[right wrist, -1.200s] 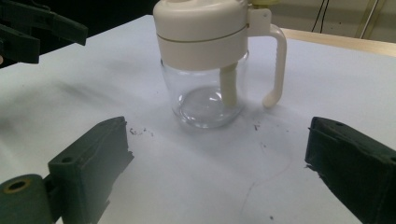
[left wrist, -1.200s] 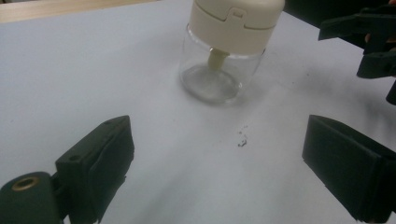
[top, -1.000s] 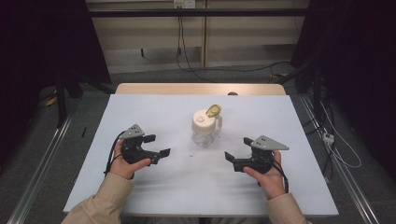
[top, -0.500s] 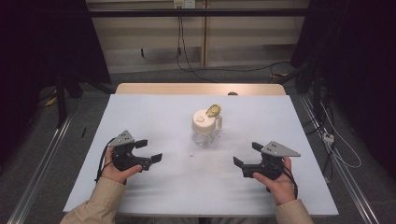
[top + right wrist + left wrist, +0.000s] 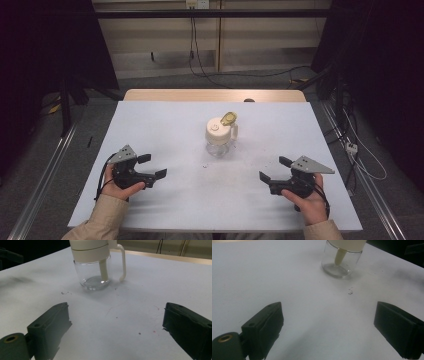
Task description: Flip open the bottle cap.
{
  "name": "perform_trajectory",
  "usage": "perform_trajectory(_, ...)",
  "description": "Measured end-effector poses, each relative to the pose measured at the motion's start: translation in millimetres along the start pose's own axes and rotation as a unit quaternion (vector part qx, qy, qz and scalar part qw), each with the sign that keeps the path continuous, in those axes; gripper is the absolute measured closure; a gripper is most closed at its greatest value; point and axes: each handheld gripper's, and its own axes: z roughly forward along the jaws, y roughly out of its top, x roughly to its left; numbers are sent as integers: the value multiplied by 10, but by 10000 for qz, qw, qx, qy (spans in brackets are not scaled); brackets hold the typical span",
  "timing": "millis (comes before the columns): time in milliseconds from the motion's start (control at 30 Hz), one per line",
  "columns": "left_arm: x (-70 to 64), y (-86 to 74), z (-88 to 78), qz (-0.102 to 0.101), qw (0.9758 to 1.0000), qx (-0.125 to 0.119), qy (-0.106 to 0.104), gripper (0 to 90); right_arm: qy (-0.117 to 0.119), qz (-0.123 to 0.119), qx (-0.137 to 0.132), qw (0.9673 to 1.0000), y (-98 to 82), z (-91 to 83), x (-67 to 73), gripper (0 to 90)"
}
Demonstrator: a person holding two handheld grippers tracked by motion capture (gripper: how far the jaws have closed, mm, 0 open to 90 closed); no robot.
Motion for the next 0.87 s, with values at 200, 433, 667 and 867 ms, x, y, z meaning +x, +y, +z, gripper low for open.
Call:
perform_trajectory(200, 16, -35, -67, 15, 10000, -55, 24, 86, -46, 20, 57, 10000, -49, -51, -29, 69)
perform_trajectory(433, 37, -70, -117, 34, 10000, -23, 77, 85, -55, -10, 96, 9999, -100, -91, -41, 70)
perform_trajectory(667, 69, -95, -163, -11, 9999, -57, 119, 85, -73, -28, 158, 9998, -114, -49, -25, 71)
perform_trajectory(867, 71, -100, -149, 21, 9999, -5, 146, 74, -67, -13, 145, 9999, -122, -36, -18, 71)
